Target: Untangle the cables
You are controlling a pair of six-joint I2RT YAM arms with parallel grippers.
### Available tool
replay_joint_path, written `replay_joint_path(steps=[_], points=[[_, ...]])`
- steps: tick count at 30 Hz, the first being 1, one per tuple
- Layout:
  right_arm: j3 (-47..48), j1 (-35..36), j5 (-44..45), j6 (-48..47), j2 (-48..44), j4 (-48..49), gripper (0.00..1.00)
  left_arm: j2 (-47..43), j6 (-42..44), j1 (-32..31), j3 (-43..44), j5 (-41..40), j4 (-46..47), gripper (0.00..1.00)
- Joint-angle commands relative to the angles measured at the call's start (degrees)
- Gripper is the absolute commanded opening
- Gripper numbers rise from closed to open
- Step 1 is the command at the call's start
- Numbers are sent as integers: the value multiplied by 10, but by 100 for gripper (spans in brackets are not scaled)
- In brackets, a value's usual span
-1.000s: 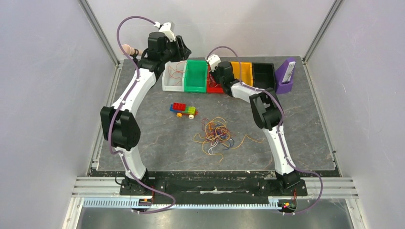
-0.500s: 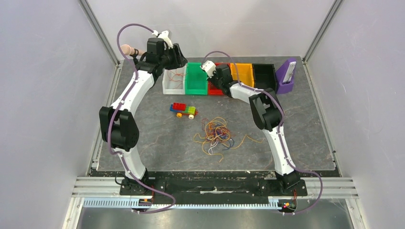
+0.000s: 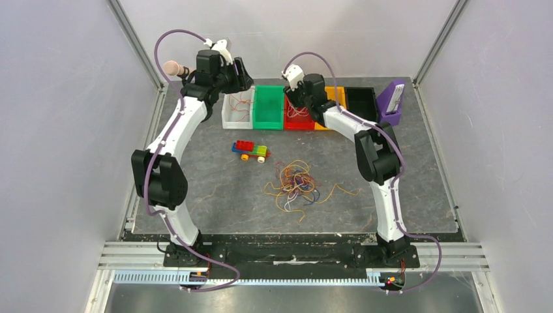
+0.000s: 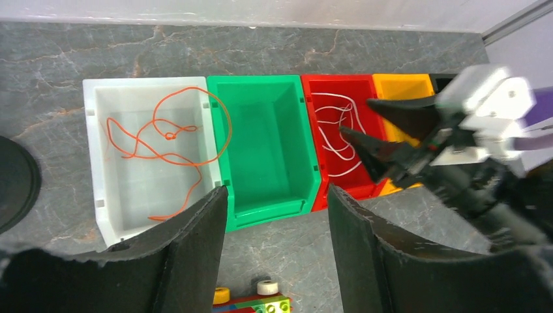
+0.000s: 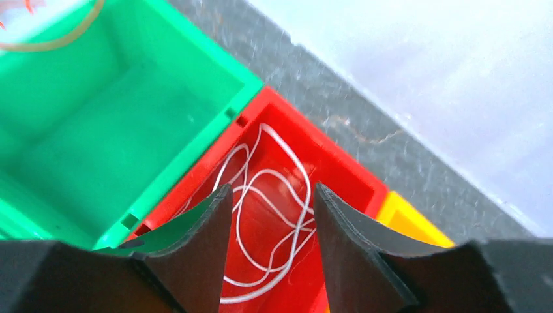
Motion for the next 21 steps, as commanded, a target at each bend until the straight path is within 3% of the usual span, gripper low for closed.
replay_joint_path(steps=[1, 3, 11, 14, 21], points=[[-1, -6, -25, 37, -51, 37, 55, -11, 94, 4, 21, 1, -2, 66], [-2, -6, -29, 30, -54, 35, 62, 27, 180, 6, 76, 38, -69, 66], [-16, -36, -76, 70, -86, 15, 72, 199, 553, 23, 287, 168, -351, 62], [-47, -48, -97, 87, -120, 16, 79, 231, 625, 23, 307, 170, -367, 58], [-111, -83, -122, 109, -173, 12, 81, 287, 727, 23, 328, 172, -349, 50]])
